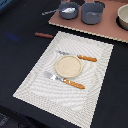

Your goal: Place the fish, sausage, and tomato into the frying pan.

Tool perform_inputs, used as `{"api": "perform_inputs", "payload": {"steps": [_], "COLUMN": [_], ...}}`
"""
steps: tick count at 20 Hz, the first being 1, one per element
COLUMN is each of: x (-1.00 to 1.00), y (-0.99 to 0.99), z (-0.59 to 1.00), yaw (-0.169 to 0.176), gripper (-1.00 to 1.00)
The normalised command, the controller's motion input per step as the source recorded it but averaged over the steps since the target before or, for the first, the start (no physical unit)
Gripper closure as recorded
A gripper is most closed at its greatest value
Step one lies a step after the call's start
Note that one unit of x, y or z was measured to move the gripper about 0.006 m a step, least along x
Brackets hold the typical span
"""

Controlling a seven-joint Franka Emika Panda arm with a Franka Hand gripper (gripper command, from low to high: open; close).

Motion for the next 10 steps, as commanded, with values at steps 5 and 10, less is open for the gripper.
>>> {"api": "perform_inputs", "payload": {"steps": [5,10], "x": [0.16,0.15], "y": [0.48,0.44], "z": [-0.06,-0.04], "yaw": [0.000,0.000], "gripper": [-1.00,-1.00]}}
